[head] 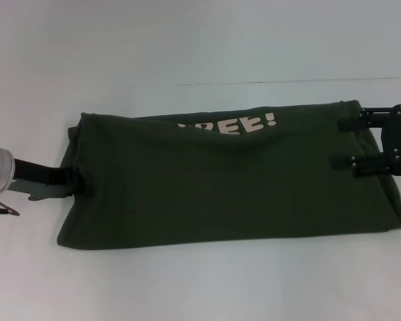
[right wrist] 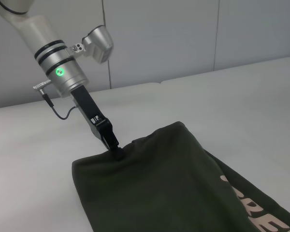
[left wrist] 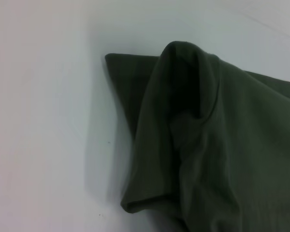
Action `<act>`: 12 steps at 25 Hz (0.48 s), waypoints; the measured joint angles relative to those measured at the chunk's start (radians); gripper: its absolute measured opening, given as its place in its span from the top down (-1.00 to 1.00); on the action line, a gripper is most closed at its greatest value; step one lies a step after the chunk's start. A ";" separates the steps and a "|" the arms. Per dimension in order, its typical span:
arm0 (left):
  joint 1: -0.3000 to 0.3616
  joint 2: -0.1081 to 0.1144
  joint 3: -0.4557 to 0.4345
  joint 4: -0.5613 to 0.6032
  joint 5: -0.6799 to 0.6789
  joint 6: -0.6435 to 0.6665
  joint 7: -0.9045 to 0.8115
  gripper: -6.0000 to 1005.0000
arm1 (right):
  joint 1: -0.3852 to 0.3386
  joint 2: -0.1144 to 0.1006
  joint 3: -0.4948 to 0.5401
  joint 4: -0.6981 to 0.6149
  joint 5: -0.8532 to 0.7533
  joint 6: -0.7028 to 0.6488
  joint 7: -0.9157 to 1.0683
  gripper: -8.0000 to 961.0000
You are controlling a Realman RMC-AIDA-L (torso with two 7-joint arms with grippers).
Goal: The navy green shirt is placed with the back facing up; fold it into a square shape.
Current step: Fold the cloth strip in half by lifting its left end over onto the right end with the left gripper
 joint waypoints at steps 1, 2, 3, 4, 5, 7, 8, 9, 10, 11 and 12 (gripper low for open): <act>0.000 0.000 0.000 0.000 0.000 0.000 0.000 0.83 | 0.000 0.000 0.000 0.000 0.000 0.000 0.000 -0.72; 0.000 0.000 0.000 0.000 0.001 0.002 0.001 0.83 | 0.000 0.001 0.000 0.000 0.000 0.000 0.000 -0.72; 0.000 0.000 0.000 0.001 0.001 0.005 0.002 0.83 | 0.000 0.001 0.000 0.000 0.000 0.001 0.000 -0.72; 0.000 0.000 0.000 0.001 0.001 0.007 0.002 0.83 | 0.000 0.001 0.000 0.000 0.000 0.001 0.000 -0.72; 0.000 0.000 0.000 0.003 0.001 0.011 0.003 0.83 | 0.000 0.001 0.000 0.000 0.000 0.001 0.000 -0.72; 0.000 0.000 0.000 0.007 0.002 0.018 0.004 0.82 | 0.000 0.001 0.000 0.000 0.000 0.001 0.000 -0.72; 0.001 0.000 0.000 0.009 0.002 0.020 0.005 0.82 | 0.000 0.001 0.000 0.000 0.000 0.002 0.000 -0.72; 0.001 0.000 0.000 0.010 0.002 0.022 0.005 0.82 | 0.000 0.001 0.000 0.000 0.000 0.002 0.000 -0.72; 0.001 0.000 0.000 0.010 0.003 0.024 0.006 0.82 | 0.000 0.001 0.000 0.000 0.000 0.002 0.000 -0.72; 0.001 0.000 0.001 0.011 0.004 0.027 0.007 0.82 | 0.000 0.001 0.000 0.000 0.000 0.002 0.000 -0.72; 0.001 0.000 0.002 0.011 0.004 0.029 0.007 0.82 | 0.000 0.001 0.000 0.000 0.000 0.002 0.000 -0.72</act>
